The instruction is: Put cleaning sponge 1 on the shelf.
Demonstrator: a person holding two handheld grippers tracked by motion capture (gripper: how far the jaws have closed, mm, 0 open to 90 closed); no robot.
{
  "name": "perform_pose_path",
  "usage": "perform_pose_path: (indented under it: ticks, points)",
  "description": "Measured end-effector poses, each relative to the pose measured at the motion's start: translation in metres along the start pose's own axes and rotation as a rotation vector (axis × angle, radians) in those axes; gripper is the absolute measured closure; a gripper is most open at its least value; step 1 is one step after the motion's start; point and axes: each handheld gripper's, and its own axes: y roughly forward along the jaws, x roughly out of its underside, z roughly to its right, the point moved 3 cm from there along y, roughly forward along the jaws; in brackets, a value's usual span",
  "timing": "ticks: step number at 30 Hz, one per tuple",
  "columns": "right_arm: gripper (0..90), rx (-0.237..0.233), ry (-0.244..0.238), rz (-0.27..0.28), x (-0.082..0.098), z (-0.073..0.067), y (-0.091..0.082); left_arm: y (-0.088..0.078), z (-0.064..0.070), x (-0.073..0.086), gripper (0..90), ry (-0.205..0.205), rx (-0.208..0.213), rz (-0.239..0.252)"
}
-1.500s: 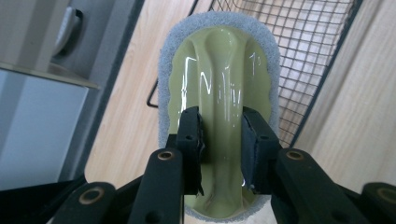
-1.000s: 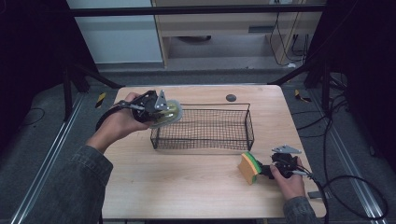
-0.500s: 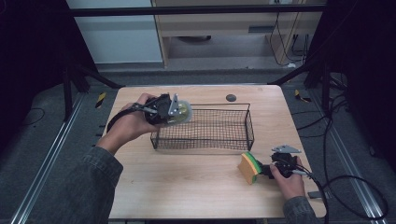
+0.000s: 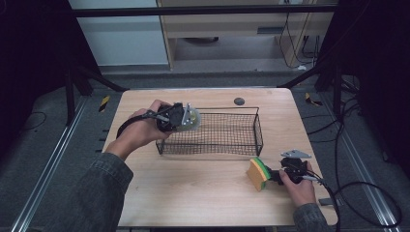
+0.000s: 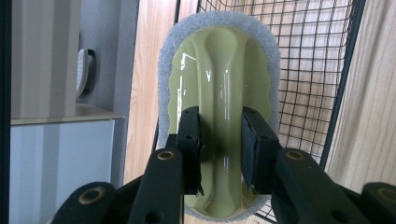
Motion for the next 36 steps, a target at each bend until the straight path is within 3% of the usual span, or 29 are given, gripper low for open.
perform_pose_path:
  ticks: [4,10,18,36]
  points:
    - [0.5,0.000,0.000,0.000,0.000,0.000,0.000,0.009,0.002,0.004,71.0,0.005,-0.001,-0.008]
    - [0.5,-0.001,-0.002,-0.002,0.000,0.000,0.000,0.027,0.007,0.012,71.0,-0.007,0.032,-0.028]
    - [0.5,-0.002,0.000,-0.004,0.000,0.000,0.000,0.041,0.009,0.017,71.0,-0.028,0.063,-0.010]
    - [0.5,-0.003,0.000,0.000,0.000,0.000,0.000,0.054,0.012,0.024,70.9,-0.040,0.098,-0.018]
